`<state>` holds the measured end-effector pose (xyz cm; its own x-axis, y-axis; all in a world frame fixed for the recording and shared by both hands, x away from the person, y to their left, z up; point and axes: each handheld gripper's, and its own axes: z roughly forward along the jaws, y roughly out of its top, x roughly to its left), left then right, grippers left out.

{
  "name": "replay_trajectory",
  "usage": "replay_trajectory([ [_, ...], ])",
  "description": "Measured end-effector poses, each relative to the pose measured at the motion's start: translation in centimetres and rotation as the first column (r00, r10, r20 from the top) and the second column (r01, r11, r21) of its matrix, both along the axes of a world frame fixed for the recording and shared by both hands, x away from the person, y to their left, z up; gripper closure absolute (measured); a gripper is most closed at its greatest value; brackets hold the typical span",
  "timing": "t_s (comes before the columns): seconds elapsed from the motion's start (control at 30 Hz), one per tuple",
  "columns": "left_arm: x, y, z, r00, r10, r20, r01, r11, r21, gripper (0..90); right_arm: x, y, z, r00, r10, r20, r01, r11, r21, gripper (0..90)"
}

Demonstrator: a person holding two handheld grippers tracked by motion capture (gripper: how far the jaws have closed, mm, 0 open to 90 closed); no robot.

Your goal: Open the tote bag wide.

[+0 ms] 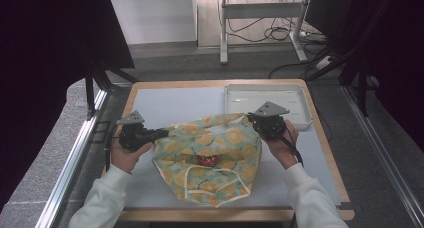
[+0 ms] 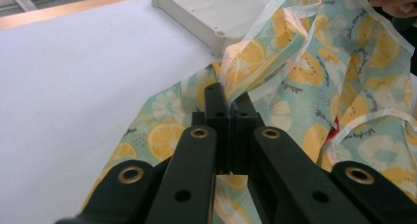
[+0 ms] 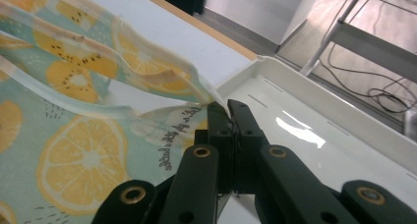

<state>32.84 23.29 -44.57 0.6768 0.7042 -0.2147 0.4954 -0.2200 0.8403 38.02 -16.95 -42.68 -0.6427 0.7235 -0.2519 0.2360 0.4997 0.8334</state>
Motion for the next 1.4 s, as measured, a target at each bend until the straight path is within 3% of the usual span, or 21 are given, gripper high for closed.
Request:
replay_trajectory([
  [0.37, 1.2, -1.1, -0.8, 0.9999, 0.015, -0.003, -0.015, 0.9992, 0.037, 90.0, 1.3, -0.2, -1.4, 0.9991, -0.041, -0.007, 0.041, 0.9987, -0.032, 88.1],
  [0.83, 1.5, -1.2, -1.5, 0.9996, 0.023, -0.019, -0.022, 0.9988, 0.044, 90.0, 1.3, -1.2, -2.5, 0.9936, -0.023, -0.110, 0.025, 0.9997, 0.009, 88.1],
  [1.07, 2.0, -1.3, -1.9, 0.9991, 0.040, -0.012, -0.039, 0.9977, 0.056, 90.0, 1.4, -1.2, -2.7, 0.9941, -0.029, -0.105, 0.030, 0.9995, 0.004, 88.1],
  [1.2, 2.9, -1.4, -2.8, 0.9981, 0.056, -0.024, -0.054, 0.9958, 0.073, 90.0, 1.6, -0.9, -3.1, 0.9942, -0.045, -0.097, 0.043, 0.9988, -0.024, 88.1],
  [1.27, 3.2, -1.7, -3.7, 0.9976, 0.061, -0.034, -0.057, 0.9922, 0.111, 90.0, 1.5, -0.7, -3.7, 0.9948, -0.048, -0.089, 0.044, 0.9977, -0.052, 88.1],
  [1.4, 3.3, -2.3, -4.8, 0.9972, 0.060, -0.045, -0.052, 0.9848, 0.166, 90.0, 0.3, -0.3, -4.6, 0.9994, -0.023, -0.024, 0.020, 0.9915, -0.128, 88.1],
])
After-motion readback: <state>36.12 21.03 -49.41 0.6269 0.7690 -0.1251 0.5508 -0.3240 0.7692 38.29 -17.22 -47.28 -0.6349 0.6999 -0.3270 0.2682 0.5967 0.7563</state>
